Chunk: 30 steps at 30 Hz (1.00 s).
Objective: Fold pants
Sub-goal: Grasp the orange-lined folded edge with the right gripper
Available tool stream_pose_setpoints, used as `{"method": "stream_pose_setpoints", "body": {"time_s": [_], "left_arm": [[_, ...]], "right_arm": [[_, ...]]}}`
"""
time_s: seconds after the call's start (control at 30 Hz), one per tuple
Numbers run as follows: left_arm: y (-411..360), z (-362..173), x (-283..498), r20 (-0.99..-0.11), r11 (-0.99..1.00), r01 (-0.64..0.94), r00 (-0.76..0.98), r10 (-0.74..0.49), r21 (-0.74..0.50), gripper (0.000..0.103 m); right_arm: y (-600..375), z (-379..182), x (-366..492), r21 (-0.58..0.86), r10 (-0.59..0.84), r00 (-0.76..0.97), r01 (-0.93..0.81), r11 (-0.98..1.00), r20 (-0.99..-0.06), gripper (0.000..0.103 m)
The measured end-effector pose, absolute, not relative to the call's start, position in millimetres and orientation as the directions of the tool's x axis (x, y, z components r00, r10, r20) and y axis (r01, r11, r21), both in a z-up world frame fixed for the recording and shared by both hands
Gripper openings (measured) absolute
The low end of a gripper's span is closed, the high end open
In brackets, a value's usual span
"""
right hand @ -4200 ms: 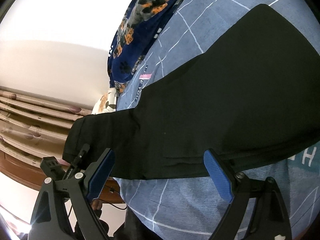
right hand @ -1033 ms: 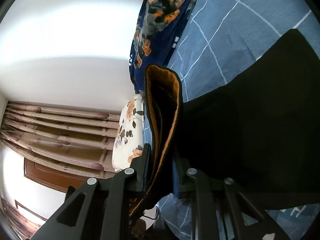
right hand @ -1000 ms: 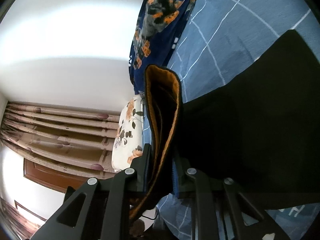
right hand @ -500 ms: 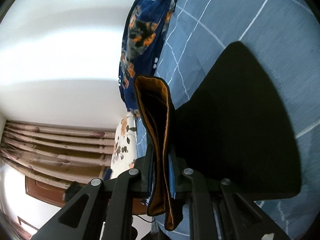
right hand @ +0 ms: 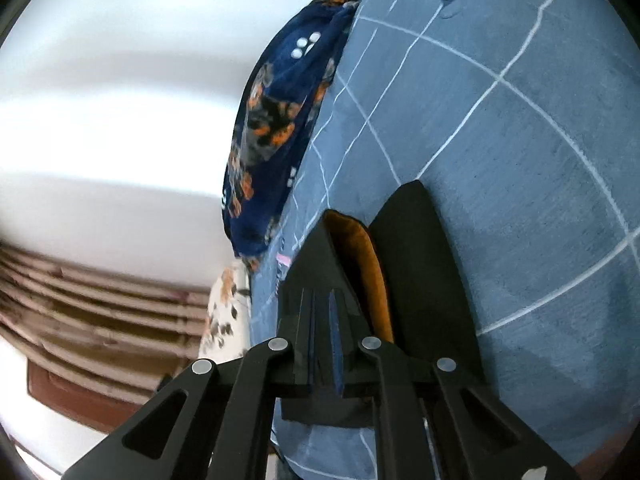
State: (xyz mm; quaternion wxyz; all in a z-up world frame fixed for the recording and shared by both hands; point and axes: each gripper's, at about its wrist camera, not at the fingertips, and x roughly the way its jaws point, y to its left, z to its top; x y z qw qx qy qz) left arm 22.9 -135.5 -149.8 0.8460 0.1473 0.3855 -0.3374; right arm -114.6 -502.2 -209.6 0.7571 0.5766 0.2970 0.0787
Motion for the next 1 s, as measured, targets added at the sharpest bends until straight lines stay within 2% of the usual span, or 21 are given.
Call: {"method": "stream_pose_setpoints", "body": {"time_s": [0.03,0.1,0.17,0.4,0.47,0.63,0.73,0.8,0.83,0.87,1.0], "left_arm": [[-135.0,-149.7,22.8,-0.75,0.731,0.682,0.481,-0.454,-0.005,0.094],[-133.7,-150.6,25.0,-0.753,0.736,0.677,0.483,-0.446,-0.001,0.094],[-131.9,-153.4,28.5,-0.762,0.742,0.67,0.474,-0.441,-0.013,0.094],[-128.4,-164.1,33.8,-0.787,0.759,0.65,0.45,-0.421,-0.035,0.094],[-127.8,-167.0,34.2,-0.793,0.762,0.646,0.442,-0.419,-0.042,0.094],[-129.3,-174.0,35.0,-0.806,0.762,0.646,0.429,-0.409,-0.043,0.094],[-130.4,-179.2,35.6,-0.815,0.764,0.644,0.417,-0.402,-0.047,0.094],[-130.8,-182.5,35.4,-0.821,0.765,0.641,0.408,-0.4,-0.054,0.094],[-130.9,-184.5,36.2,-0.825,0.767,0.64,0.402,-0.397,-0.057,0.094],[-130.8,-185.7,36.9,-0.827,0.768,0.638,0.399,-0.395,-0.059,0.094],[-130.1,-186.9,40.0,-0.83,0.775,0.629,0.402,-0.387,-0.056,0.094]], "right_arm": [[-501.2,-210.4,-114.5,0.915,0.468,0.802,0.228,0.332,-0.37,0.011],[-498.3,-213.5,-112.1,0.906,0.477,0.786,0.241,0.349,-0.393,0.024],[-496.5,-220.7,-108.9,0.915,0.496,0.78,0.238,0.326,-0.38,0.053],[-486.5,-228.9,-86.5,0.849,0.492,0.714,0.284,0.447,-0.498,0.056],[-480.8,-229.1,-76.6,0.798,0.471,0.677,0.307,0.518,-0.566,0.056],[-463.5,-230.7,-58.1,0.782,0.519,0.622,0.266,0.564,-0.586,0.056],[-452.9,-225.9,-51.6,0.796,0.561,0.608,0.21,0.568,-0.561,0.056],[-452.6,-225.2,-50.0,0.773,0.545,0.601,0.209,0.599,-0.584,0.042],[-454.5,-227.7,-49.0,0.76,0.532,0.596,0.222,0.611,-0.602,0.028],[-457.2,-231.7,-49.7,0.755,0.524,0.593,0.24,0.61,-0.611,0.019],[-466.7,-243.7,-55.6,0.803,0.544,0.618,0.267,0.533,-0.567,0.012]]}}
